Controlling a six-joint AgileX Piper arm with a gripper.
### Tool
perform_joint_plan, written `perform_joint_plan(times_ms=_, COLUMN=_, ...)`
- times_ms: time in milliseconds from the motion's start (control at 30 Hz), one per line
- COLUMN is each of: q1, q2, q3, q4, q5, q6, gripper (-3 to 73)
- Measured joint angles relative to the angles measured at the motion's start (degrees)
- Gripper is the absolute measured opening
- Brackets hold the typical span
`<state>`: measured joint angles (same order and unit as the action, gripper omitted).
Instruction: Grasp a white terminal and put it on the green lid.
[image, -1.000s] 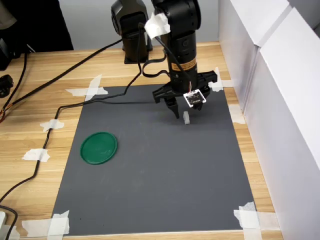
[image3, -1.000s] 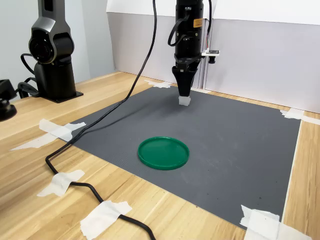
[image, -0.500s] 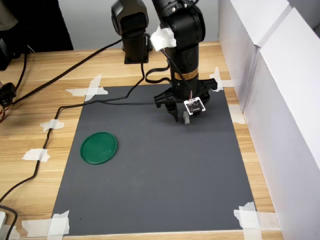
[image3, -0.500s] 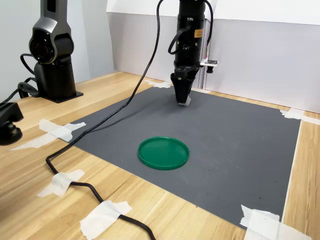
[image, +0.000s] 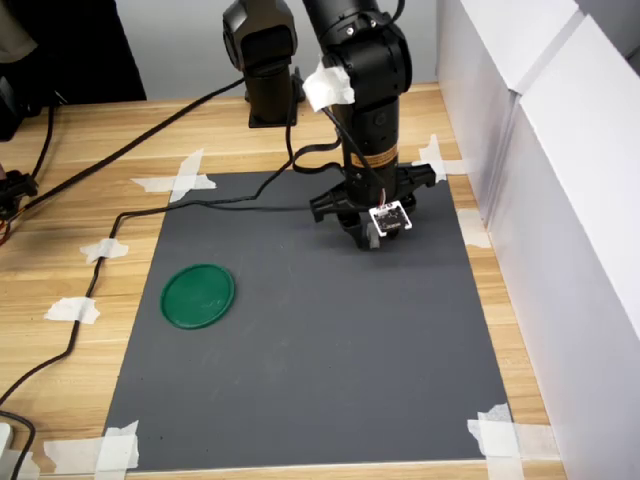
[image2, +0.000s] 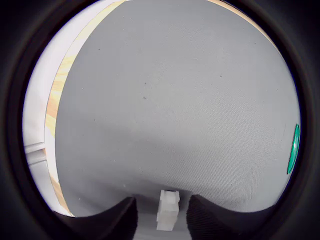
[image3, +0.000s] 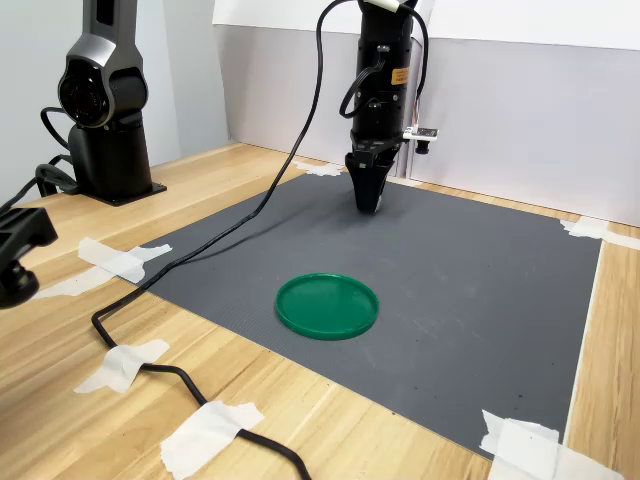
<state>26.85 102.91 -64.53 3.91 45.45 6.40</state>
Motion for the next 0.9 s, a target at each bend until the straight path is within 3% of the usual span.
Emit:
perform_joint_plan(times_ms=167, q1=0.0, q2=0.0, q3=0.0, q4=0.0, q5=0.0, q6=0.21, gripper=22.1)
perform_joint_plan(times_ms=333, q1=-0.06, q2=0.0, q3=0.0, q4=-0.44, q5=0.59, q6=0.21, gripper=12.8)
perform_joint_plan(times_ms=600, q1=-6.28, q2=-3.09, q3=0.0, q4=-0.71, q5=1.58, q6=-0.52, gripper=10.0)
perform_joint_plan(times_ms=900, q1=-21.13, q2=-6.18, q3=0.0, q4=-2.17, q5=2.72, q6=-9.35, gripper=9.5)
